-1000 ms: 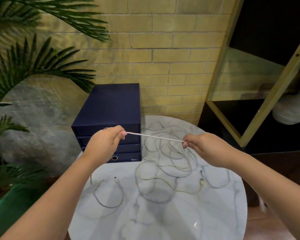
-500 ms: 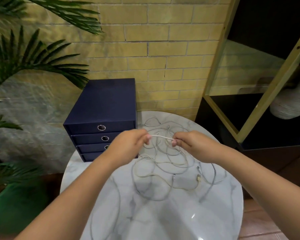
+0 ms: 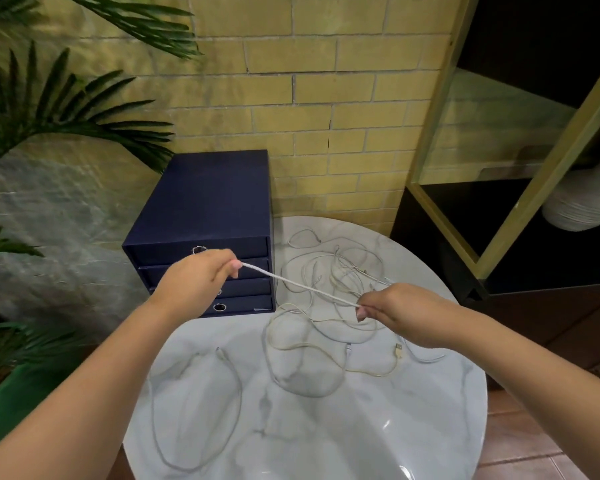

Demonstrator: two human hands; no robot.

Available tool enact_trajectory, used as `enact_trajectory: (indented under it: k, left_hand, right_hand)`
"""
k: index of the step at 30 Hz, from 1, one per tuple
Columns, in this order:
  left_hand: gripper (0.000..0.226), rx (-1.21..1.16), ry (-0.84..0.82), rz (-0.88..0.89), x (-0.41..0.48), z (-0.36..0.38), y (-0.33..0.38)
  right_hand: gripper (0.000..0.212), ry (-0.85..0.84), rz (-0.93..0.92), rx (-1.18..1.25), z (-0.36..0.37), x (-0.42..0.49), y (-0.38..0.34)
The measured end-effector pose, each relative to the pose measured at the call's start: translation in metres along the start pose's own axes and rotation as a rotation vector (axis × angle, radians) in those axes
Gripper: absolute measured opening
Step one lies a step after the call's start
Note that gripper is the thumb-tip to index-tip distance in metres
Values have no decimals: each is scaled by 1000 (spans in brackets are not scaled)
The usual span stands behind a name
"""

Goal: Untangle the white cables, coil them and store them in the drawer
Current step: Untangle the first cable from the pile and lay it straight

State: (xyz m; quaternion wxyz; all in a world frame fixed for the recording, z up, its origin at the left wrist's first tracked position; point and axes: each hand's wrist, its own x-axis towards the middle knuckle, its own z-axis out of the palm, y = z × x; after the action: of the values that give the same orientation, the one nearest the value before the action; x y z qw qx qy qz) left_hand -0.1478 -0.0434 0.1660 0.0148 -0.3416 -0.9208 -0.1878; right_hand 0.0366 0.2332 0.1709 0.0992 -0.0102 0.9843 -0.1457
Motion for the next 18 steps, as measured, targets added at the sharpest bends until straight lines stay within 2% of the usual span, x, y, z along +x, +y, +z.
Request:
enact_trajectory:
  k: [4, 8, 13, 15, 18]
  left_hand:
    - [17, -22, -139, 53, -9, 11, -2]
    - [16, -62, -156, 181, -9, 27, 20]
    - [52, -74, -125, 270, -6, 33, 40]
    - [56, -63, -78, 251, -7, 30, 40]
    - [42, -164, -54, 96, -5, 26, 39]
  right_hand:
    - [29, -26, 27, 130, -3, -2, 7]
    - [31, 4, 11, 178, -5, 0, -2]
    - [31, 37, 27, 145, -13, 3, -11]
    - [30, 41, 17, 130, -15, 2, -13]
    - [24, 9, -22, 52, -18, 0, -24]
